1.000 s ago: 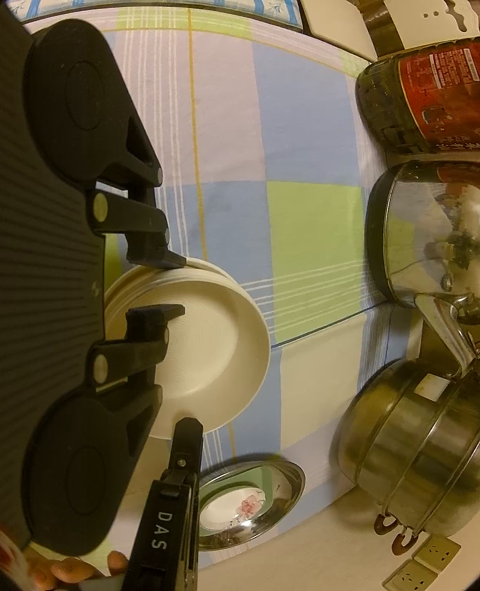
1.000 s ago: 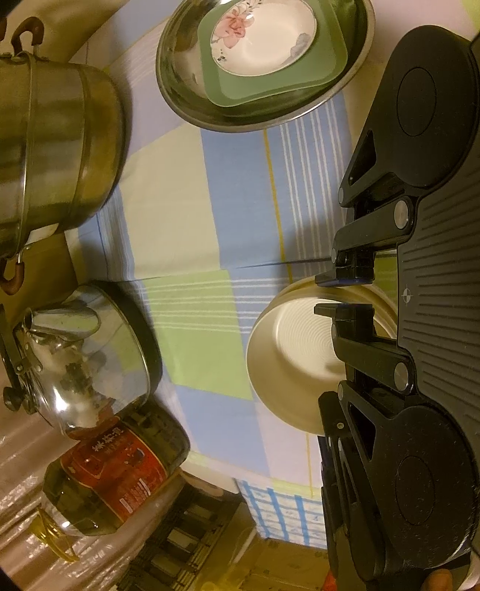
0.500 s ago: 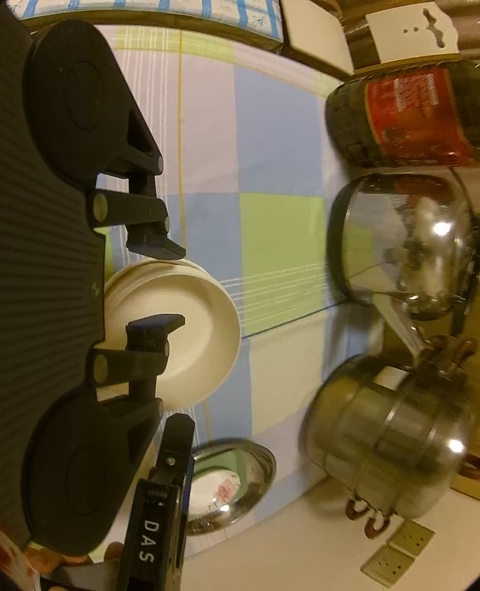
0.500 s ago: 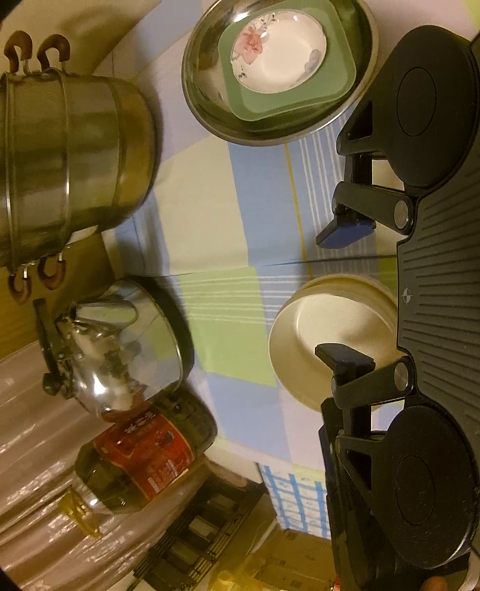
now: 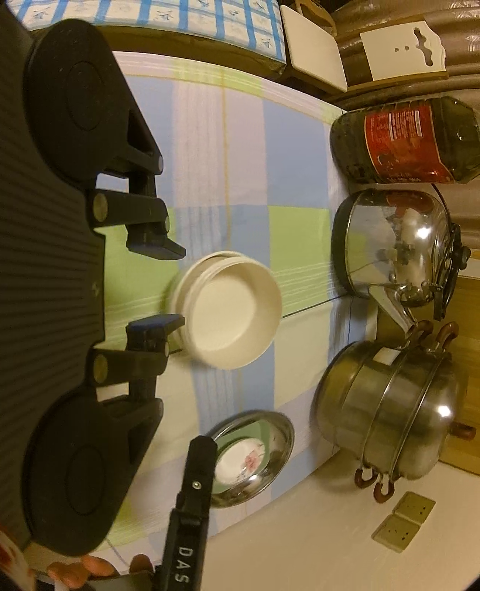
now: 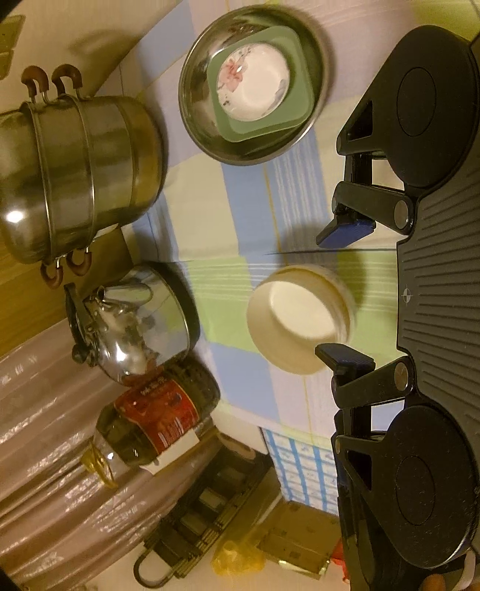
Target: Organize plates and bowls
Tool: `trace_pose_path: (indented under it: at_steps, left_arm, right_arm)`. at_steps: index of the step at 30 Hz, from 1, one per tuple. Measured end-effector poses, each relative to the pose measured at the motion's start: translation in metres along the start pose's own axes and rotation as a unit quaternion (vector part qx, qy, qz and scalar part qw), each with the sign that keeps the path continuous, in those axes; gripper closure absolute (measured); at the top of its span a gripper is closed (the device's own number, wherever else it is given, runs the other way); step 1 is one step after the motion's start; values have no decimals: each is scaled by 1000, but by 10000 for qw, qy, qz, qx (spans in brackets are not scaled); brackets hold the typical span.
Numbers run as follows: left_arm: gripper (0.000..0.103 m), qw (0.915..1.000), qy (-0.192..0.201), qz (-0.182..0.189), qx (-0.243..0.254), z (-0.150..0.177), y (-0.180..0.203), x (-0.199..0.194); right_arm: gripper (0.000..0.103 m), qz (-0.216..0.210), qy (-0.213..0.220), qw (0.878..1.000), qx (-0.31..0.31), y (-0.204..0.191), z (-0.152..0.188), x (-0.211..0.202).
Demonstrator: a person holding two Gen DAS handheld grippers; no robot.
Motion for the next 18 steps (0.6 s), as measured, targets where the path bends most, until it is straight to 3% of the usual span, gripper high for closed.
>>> trace_pose_path:
  at_steps: [18]
  left_arm:
    - [75, 10000, -52, -39, -37, 88, 64, -57]
  right_arm:
    - [46, -324, 10, 9989, -325, 20, 65, -87]
Point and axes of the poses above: each gripper's, at about its wrist camera, not at the fingertips, and x roughly the way its jaws point, y to its right, z to its underside, the point moved 4 cm from there along x, roughly the way its jaws point, and after that the axes turned 5 degrees about z, right-handed, at the moved point
